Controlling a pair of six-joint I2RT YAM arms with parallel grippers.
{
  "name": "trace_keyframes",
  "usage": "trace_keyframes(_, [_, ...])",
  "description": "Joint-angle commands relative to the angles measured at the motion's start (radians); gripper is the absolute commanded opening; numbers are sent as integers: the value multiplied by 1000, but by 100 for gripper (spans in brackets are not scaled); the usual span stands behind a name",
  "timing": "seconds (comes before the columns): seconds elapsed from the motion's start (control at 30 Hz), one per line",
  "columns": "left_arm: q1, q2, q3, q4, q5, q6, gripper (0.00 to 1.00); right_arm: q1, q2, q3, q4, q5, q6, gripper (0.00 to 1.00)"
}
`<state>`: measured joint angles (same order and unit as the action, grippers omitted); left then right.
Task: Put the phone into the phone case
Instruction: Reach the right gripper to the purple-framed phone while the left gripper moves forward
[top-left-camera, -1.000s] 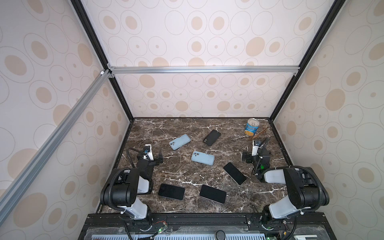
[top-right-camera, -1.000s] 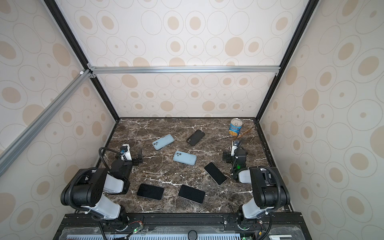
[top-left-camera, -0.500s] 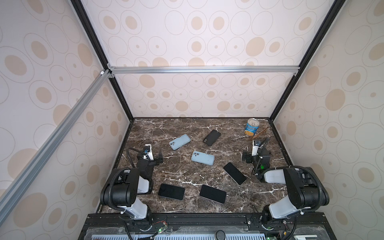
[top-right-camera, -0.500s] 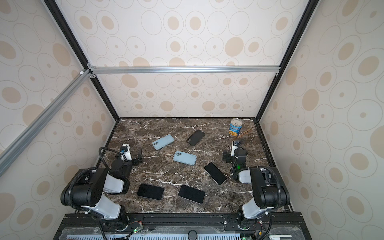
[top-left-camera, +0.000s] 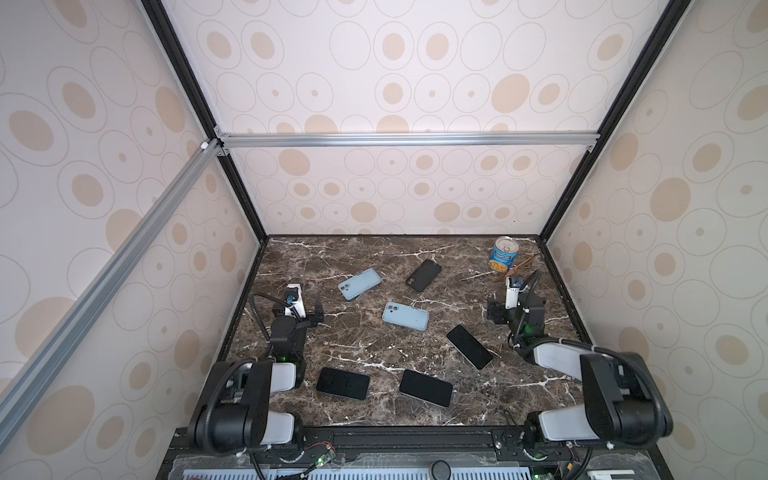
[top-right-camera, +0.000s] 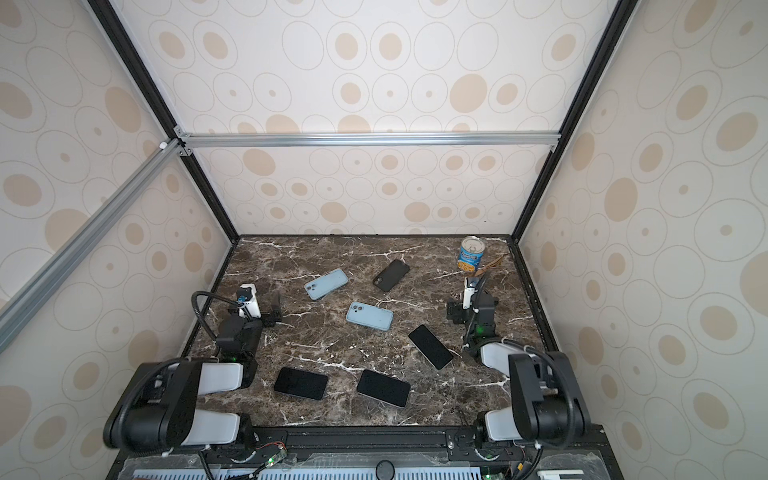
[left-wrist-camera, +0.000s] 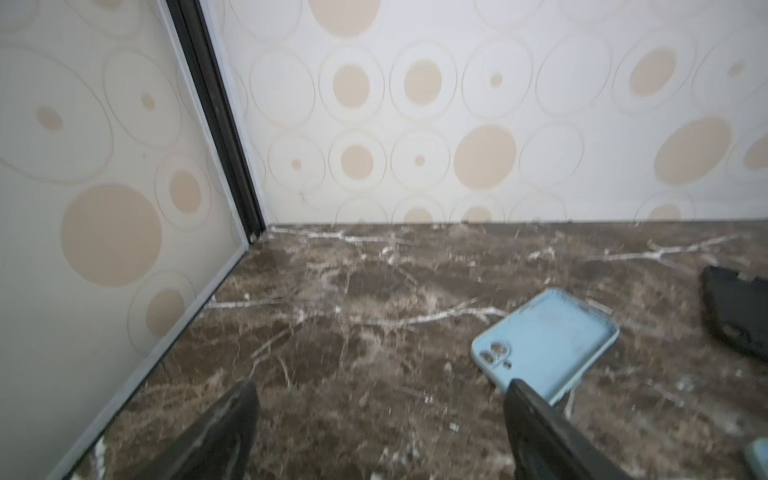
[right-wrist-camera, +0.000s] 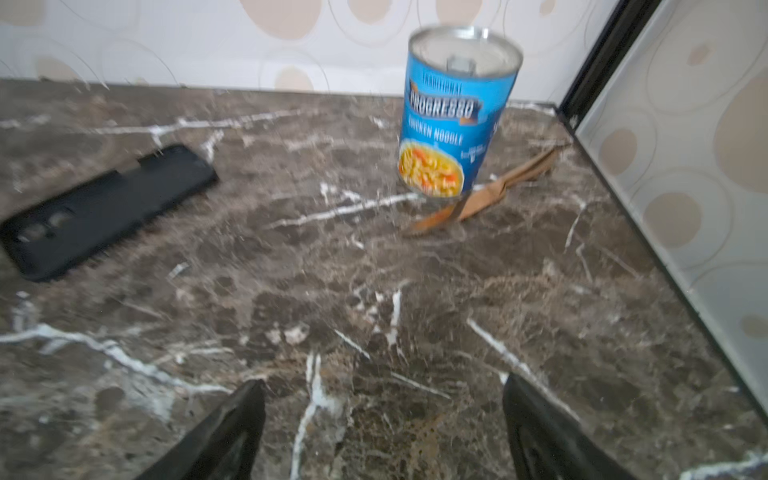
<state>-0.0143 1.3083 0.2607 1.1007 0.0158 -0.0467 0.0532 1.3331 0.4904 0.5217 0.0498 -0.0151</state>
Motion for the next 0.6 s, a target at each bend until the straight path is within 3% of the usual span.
trace_keyframes(0.0, [-34,-124,166,-260,-24,-88,88,17,-131,133,-281,-143,22,90])
trace_keyframes(0.13, [-97,-180,363,-493,98,-202,84,110,-205,256,-523,-268,47,90])
trace_keyframes(0.33, [-218,-185,592,-804,330,-136,83,413,-245,336,-788,-267,-96,90])
trace_keyframes(0.47, [-299,-227,586,-933,492,40,84,567,-270,359,-966,-340,-167,89])
trace_keyframes(0.57, [-357,-316,429,-840,530,141,85,665,-304,340,-1046,-321,-220,88])
